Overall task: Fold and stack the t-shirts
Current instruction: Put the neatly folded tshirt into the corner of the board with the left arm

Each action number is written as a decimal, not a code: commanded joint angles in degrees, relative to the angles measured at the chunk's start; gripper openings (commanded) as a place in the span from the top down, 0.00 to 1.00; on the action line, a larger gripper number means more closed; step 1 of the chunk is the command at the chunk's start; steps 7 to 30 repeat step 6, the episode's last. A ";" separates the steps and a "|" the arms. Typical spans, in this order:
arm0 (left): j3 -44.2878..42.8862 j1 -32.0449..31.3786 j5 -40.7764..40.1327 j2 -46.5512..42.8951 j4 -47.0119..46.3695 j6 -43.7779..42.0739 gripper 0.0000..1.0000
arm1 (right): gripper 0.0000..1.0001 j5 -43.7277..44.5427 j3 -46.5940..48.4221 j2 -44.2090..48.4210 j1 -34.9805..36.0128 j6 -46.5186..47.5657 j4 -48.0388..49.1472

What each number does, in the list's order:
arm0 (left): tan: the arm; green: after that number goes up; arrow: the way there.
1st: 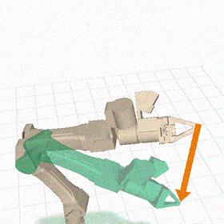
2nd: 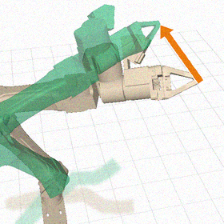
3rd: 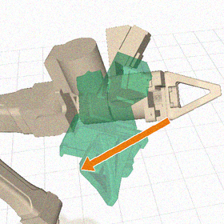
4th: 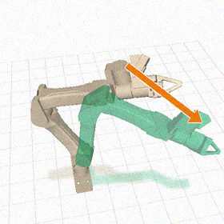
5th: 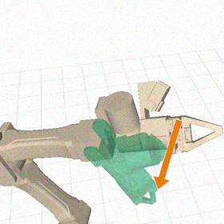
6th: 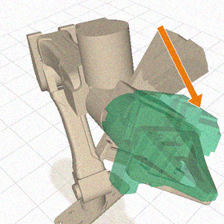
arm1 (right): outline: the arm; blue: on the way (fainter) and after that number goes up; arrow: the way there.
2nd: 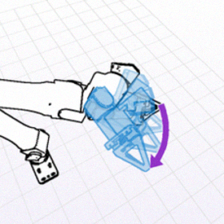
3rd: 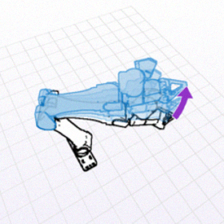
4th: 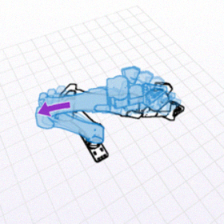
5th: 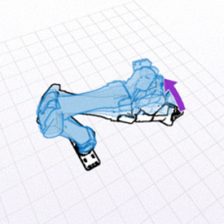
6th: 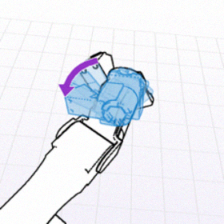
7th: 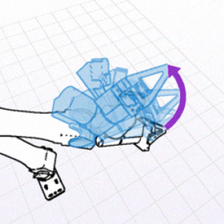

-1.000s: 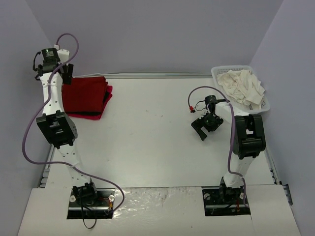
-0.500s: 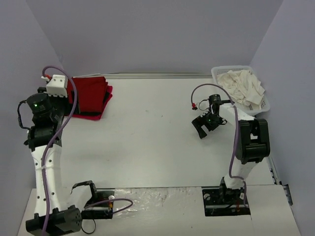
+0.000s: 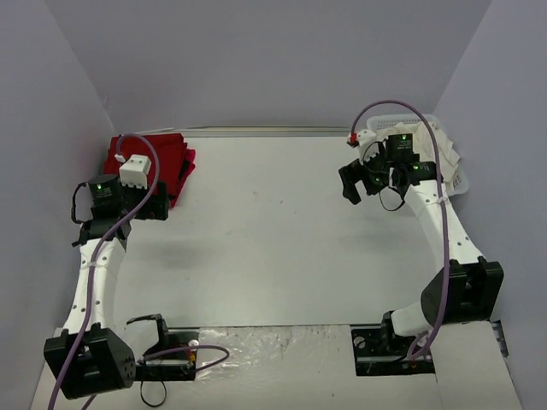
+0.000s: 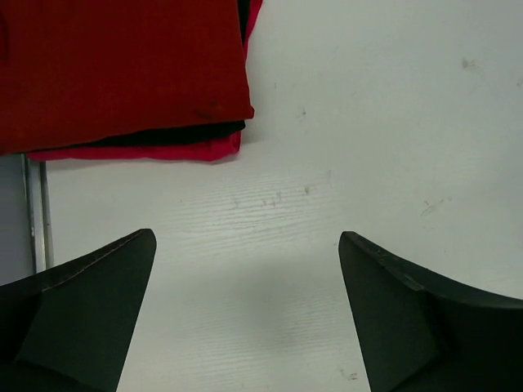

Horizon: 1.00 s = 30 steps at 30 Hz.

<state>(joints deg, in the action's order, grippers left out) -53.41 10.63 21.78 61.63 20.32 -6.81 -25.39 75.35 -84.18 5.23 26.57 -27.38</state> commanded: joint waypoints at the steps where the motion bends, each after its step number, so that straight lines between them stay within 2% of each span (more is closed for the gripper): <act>1: -0.12 0.44 2.83 -1.95 -5.37 -0.13 0.06 | 0.00 2.44 2.95 4.97 -0.05 -2.22 -1.28; 6: 0.58 1.23 3.53 -1.24 -5.73 -0.31 0.06 | 0.00 2.19 5.60 11.56 0.21 -3.26 0.56; 30: 0.58 1.23 3.53 -1.24 -5.73 -0.31 0.06 | 0.00 2.19 5.60 11.56 0.21 -3.26 0.56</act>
